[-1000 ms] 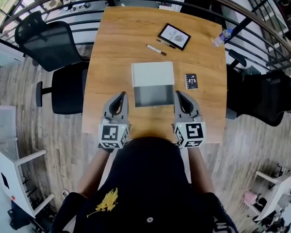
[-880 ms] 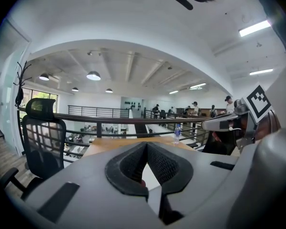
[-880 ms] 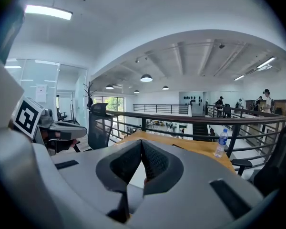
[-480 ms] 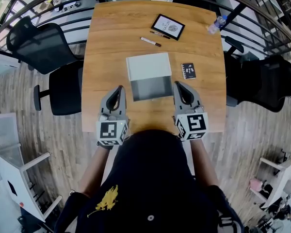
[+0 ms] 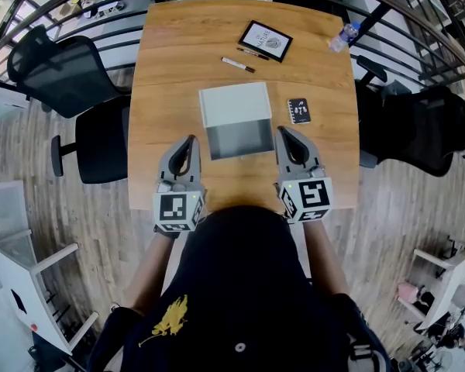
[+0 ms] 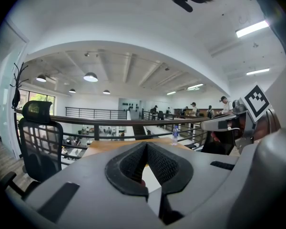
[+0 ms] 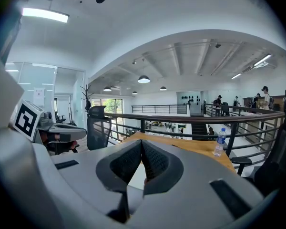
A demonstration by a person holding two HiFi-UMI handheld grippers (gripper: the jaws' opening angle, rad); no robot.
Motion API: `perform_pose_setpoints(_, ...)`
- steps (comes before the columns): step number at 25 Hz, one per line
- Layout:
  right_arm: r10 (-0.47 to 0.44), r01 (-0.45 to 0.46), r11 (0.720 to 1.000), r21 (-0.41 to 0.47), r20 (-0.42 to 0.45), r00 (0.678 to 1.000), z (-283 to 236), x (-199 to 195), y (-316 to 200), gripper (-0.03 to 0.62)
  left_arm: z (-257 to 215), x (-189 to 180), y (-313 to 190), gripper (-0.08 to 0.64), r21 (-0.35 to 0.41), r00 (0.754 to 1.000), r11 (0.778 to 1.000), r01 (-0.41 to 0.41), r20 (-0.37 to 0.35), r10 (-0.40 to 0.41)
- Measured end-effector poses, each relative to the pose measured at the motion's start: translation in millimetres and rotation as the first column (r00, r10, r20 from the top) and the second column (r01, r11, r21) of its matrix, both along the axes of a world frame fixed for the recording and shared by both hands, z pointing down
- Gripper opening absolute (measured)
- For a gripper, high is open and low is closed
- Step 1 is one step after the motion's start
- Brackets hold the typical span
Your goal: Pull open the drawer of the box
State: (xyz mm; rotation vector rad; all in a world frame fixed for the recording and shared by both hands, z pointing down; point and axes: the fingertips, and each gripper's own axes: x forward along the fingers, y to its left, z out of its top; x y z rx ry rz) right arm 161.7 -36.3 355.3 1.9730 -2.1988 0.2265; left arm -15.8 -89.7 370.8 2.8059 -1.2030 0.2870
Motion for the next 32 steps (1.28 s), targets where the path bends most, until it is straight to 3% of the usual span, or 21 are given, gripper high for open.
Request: perform_pose_setpoints(32, -0.049, 0.049, 0.999, 0.009, -0.023, 0.999, -14, 2, -4, -0.002, 2, -10, 4, 0.009, -0.009, 0.999, 0.999, 0.033, -0.011, -0.033)
